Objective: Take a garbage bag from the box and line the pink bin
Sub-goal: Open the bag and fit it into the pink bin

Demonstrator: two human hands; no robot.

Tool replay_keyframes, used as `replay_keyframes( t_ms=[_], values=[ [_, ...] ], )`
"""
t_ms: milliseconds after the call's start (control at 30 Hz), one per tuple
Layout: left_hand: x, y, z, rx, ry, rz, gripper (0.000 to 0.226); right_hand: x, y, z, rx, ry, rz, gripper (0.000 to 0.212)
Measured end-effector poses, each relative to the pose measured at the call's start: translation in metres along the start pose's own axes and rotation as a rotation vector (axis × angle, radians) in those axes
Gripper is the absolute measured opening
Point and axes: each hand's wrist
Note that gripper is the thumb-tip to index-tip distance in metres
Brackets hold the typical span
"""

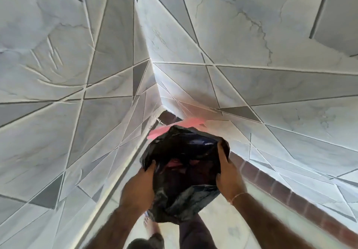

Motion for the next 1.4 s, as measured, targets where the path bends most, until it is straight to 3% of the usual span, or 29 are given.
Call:
replay_keyframes(
  t_ms=[233, 500, 667, 967, 1200, 1300, 1400],
  values=[
    [0.058, 0.010, 0.014, -0.017, 0.024, 0.014, 0.067, 0.051, -0.016, 0.019, 0.060, 0.054, -0.099, 0.089],
    [0.136, 0.036, 0.043, 0.038, 0.178, 0.049, 0.081, 0.111, -0.048, 0.045, 0.183, 0.130, -0.172, 0.081],
    [0.168, 0.047, 0.073, -0.017, 0.091, -0.001, 0.081, 0.144, -0.059, 0.066, 0.235, 0.086, -0.132, 0.077],
    [0.194, 0.057, 0.136, 0.010, -0.030, -0.050, 0.087, 0.183, -0.067, 0.107, 0.134, 0.069, -0.106, 0.089],
    [0.232, 0.071, 0.141, -0.012, -0.096, -0.077, 0.100, 0.202, -0.106, 0.116, 0.185, 0.051, -0.163, 0.091],
    [0.247, 0.084, 0.132, -0.036, -0.073, -0.074, 0.097, 0.209, -0.127, 0.111, 0.176, 0.070, -0.160, 0.093],
    [0.262, 0.100, 0.122, -0.085, -0.001, -0.062, 0.073, 0.217, -0.149, 0.106, 0.178, 0.064, -0.161, 0.091]
  ],
)
Point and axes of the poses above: each hand's wrist, its own z-axis towards the middle knuckle, its own x-axis out of the palm, y = z × x, and after that the axes turned 9 degrees about -y, right-handed
